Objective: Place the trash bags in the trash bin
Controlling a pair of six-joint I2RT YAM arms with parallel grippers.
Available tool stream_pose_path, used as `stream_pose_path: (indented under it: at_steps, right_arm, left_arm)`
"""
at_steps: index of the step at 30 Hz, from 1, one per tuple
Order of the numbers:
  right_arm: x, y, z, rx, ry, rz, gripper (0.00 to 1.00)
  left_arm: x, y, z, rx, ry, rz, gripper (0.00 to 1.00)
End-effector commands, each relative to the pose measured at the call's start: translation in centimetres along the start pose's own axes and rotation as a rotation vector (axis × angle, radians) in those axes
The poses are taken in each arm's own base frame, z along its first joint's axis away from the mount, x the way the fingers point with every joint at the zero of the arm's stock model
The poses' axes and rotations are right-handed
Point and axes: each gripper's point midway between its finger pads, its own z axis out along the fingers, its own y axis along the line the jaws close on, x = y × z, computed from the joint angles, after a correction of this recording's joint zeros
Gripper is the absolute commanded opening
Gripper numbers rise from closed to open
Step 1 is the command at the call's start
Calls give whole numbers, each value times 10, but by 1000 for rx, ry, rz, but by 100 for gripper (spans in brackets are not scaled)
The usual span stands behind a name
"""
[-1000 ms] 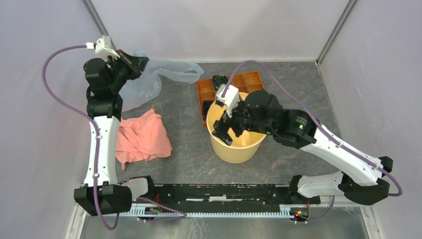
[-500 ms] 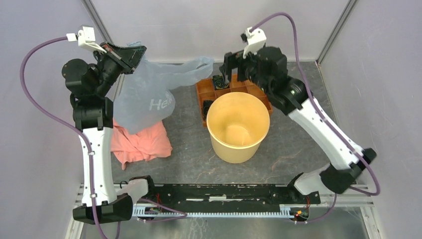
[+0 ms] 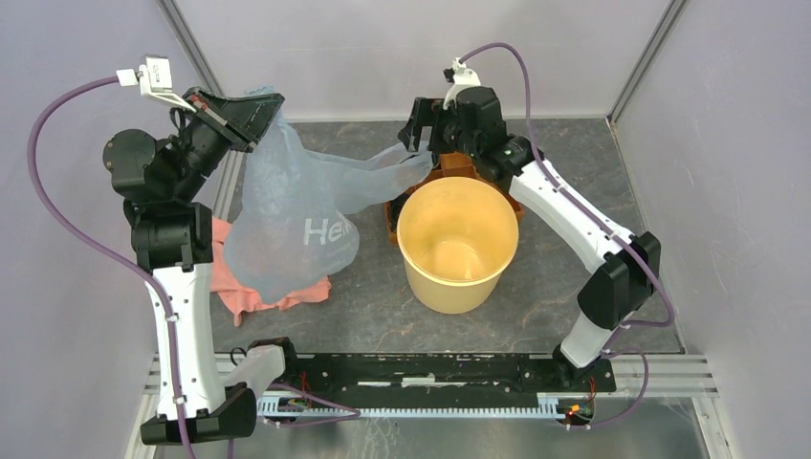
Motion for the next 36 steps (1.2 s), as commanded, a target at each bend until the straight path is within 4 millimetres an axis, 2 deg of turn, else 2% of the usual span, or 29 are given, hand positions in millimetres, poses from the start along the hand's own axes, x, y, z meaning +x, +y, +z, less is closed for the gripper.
stream_pose_path:
  at_steps: [1, 5, 12, 17, 18, 22, 25, 28, 30, 33, 36]
  right_arm:
    - [7, 1, 12, -17, -22, 68, 98]
    - [21, -12, 17, 37, 25, 24, 97]
    - [31, -27, 0, 96, 34, -80, 98]
    - [33, -25, -10, 70, 16, -87, 97]
    - [34, -21, -10, 47, 15, -69, 94]
    - [32, 18, -15, -141, -30, 18, 63]
    - [12, 33, -17, -176, -76, 34, 32]
    - [-33, 47, -34, -185, -170, 11, 16]
    - [-70, 58, -58, -208, -262, -28, 9]
    - [-118, 71, -107, -229, -404, -85, 1]
    - [-150, 71, -165, -204, -532, -130, 0]
  left_arm:
    - [-16, -37, -9, 96, -29, 2, 2]
    - [-23, -44, -11, 109, -48, 8, 2]
    - [-29, -55, -13, 141, -72, -8, 2]
    - [-33, -61, -13, 166, -81, -32, 2]
    - [-35, -64, -14, 176, -86, -36, 2]
    - [-41, -71, -15, 193, -99, -42, 2]
    - [-46, -78, -17, 207, -110, -56, 2]
    - [-55, -90, -18, 246, -133, -67, 2]
    - [-64, -104, -20, 311, -152, -91, 2]
    - [-82, -128, -26, 427, -209, -121, 2]
    - [-95, -134, -26, 438, -247, -149, 2]
